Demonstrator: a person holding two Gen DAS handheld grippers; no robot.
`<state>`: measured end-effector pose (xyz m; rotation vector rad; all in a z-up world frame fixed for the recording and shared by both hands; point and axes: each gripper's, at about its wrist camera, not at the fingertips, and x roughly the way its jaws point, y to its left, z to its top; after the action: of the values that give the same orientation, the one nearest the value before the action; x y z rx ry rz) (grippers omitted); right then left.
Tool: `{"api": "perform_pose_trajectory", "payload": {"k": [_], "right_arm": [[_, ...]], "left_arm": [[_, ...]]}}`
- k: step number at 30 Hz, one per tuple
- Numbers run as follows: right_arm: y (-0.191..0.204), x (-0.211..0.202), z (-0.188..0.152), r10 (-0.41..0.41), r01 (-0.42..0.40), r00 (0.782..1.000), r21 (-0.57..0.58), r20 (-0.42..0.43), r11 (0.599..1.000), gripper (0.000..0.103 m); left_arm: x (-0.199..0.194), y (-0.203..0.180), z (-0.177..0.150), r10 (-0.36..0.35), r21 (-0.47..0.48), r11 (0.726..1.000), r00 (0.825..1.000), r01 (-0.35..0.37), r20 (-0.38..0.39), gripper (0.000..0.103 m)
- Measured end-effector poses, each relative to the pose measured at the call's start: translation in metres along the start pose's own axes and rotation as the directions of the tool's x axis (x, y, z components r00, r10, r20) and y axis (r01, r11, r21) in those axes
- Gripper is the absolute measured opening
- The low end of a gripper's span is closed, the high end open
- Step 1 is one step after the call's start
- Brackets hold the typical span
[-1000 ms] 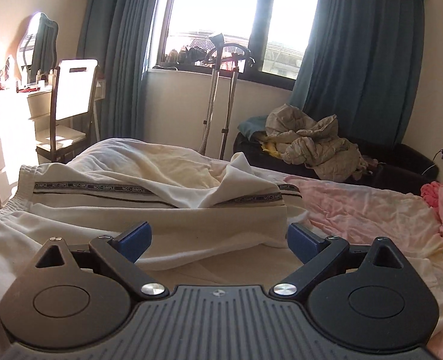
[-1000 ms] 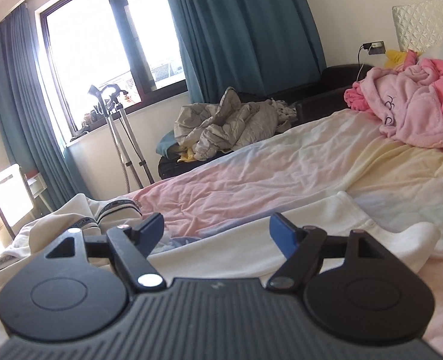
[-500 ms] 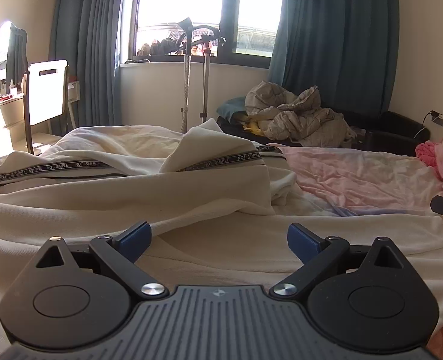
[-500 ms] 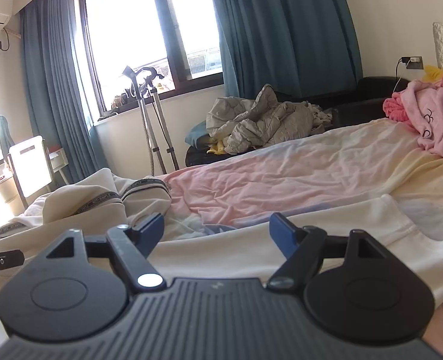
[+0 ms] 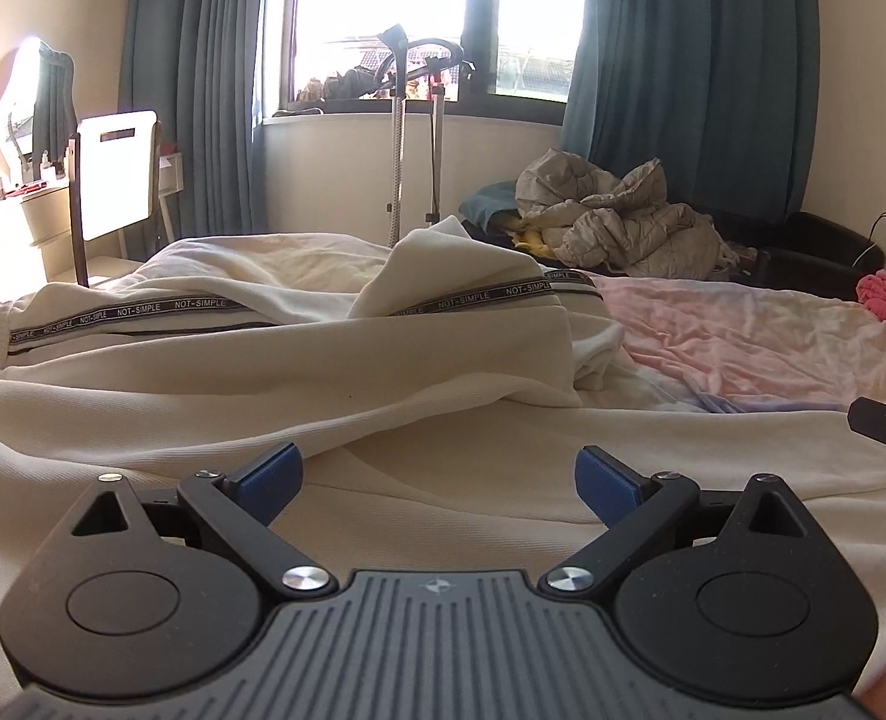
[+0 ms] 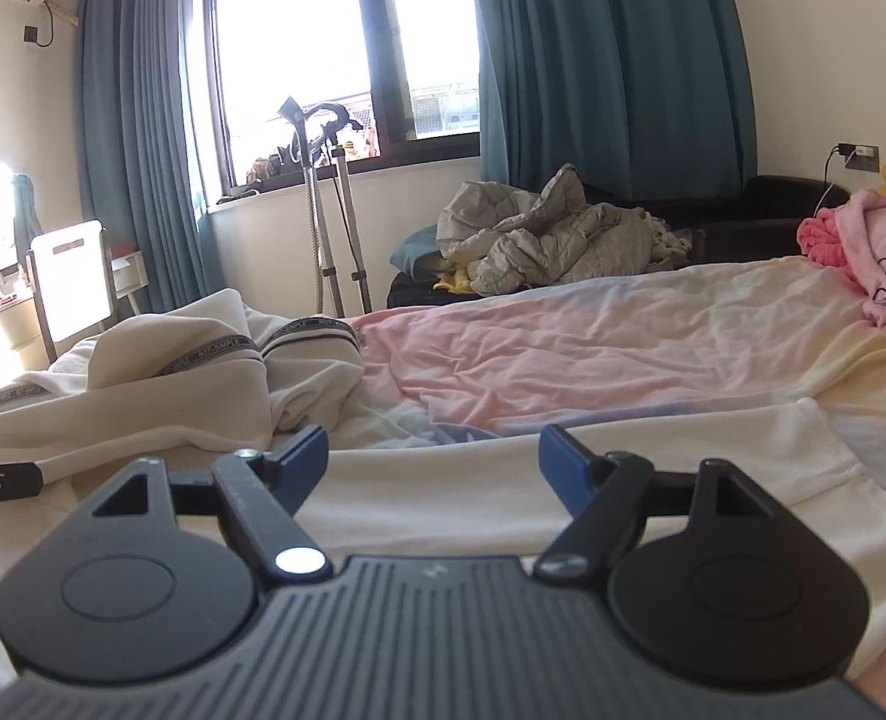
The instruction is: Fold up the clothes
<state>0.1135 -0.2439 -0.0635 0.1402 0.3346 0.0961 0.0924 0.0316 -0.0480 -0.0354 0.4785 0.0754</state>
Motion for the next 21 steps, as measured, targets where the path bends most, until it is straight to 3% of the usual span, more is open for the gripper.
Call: {"api": "perform_pose_trajectory", "payload": {"k": [6, 11, 21], "right_arm": [[0.010, 0.003, -0.012, -0.021, 0.022, 0.999, -0.048, 0.025, 0.999, 0.078], [0.020, 0.030, -0.031, -0.005, -0.003, 0.998, -0.134, -0.056, 0.991, 0.077], [0.027, 0.041, -0.027, 0.044, -0.053, 0.997, -0.148, -0.065, 0.988, 0.077]], "left_arm": [[-0.004, -0.005, -0.004, 0.006, 0.023, 1.000, 1.000, -0.006, 0.015, 0.099], [-0.006, -0.006, -0.006, 0.028, 0.030, 0.999, 0.999, -0.029, 0.015, 0.099], [-0.001, -0.007, -0.008, 0.056, 0.024, 0.998, 0.998, -0.056, 0.001, 0.100]]}}
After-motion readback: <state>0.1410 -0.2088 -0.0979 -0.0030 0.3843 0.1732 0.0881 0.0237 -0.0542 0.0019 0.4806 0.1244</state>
